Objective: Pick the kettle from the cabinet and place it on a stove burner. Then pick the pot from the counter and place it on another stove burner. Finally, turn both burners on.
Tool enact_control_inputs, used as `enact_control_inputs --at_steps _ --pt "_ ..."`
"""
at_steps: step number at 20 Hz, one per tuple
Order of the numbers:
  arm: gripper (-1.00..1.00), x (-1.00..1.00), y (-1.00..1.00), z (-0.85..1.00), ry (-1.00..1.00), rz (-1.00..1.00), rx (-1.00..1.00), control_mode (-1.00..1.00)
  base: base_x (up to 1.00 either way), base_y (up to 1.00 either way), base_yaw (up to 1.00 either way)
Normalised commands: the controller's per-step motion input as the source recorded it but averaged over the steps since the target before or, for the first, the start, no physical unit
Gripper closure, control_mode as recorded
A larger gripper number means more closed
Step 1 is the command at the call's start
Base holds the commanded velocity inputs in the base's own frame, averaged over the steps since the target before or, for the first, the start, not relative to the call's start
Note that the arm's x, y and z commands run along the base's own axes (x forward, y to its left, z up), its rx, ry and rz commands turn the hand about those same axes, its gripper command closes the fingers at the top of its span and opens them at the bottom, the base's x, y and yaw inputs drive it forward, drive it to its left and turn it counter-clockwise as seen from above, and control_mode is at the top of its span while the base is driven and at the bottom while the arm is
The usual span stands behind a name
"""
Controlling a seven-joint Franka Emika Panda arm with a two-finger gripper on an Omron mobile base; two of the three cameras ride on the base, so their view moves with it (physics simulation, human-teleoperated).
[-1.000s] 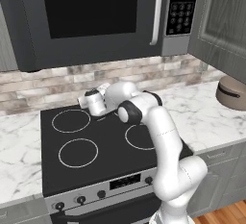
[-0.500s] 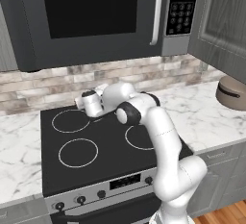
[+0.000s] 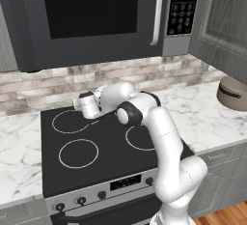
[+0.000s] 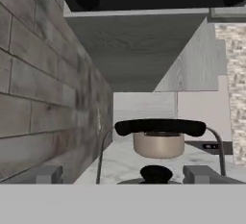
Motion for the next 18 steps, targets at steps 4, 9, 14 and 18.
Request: enact_control_inputs --at_steps 4,9,14,18 --pt "-1.00 -0.47 0.00 0.23 -0.05 -0.05 -0.04 -1.00 0.00 0.00 0.00" --pt "-1.00 -0.37 0.00 0.33 -0.06 -0.06 -0.06 -1.00 0.00 0.00 0.00" --pt "-1.00 -0.41 0.00 0.28 -0.05 -0.06 -0.05 -1.00 0.00 0.00 0.00" --pt "-1.00 -0.42 0.00 0.20 -0.04 -0.06 -0.02 -1.00 0.00 0.00 0.00"
